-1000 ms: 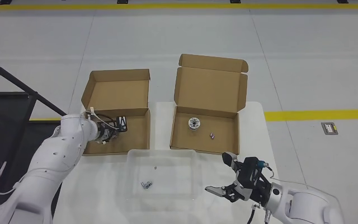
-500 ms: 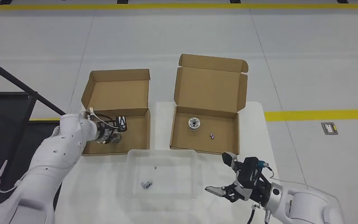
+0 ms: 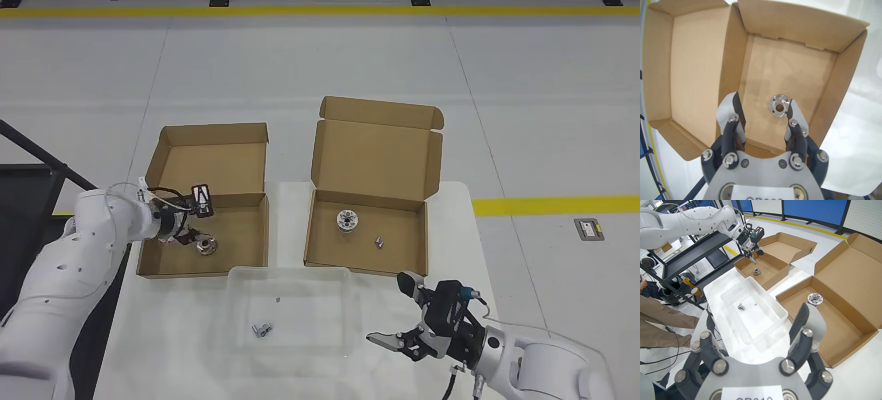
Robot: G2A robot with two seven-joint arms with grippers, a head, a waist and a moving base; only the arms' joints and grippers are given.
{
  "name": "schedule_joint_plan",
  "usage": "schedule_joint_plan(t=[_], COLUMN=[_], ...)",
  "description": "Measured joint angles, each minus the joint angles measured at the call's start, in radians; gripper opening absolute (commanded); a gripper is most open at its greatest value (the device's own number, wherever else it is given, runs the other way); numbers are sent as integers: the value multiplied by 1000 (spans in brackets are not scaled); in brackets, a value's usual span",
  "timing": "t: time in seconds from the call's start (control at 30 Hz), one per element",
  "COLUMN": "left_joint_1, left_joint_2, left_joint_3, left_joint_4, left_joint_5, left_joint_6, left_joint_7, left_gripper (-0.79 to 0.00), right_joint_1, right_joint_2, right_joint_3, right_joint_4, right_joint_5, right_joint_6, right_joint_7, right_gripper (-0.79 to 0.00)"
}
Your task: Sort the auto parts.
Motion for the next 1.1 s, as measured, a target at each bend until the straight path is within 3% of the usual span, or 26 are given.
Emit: schedule_joint_plan(t=[0.1,0.23,0.43,0.63,0.73,1.1], left_joint_1=[68,170,361,521,557,566], left_joint_2=[48,117,231,327,348,346], left_joint_3=[-29,-72,-161,-250,-292,-288], left_joint_4=[-140,-343,-689,-991,-1074,-1071], left_joint_5=[-37,-97,-244,-511,-604,-602], left_joint_6=[0,0,0,0,0,11], left_joint_7=[17,-26,-224,-456,-574,-567], left_gripper=[-120,-157,-6,0,0,0], right_joint_1=[0,0,0,0,0,0], right_joint_2=[0,0,0,0,0,0], right_joint_3=[0,0,0,0,0,0], right_joint_4=[0,0,0,0,0,0], right_joint_5=[0,0,0,0,0,0], right_joint_6=[0,0,0,0,0,0], right_joint_7=[0,0,0,0,0,0], right_gripper=[0,0,0,0,0,0])
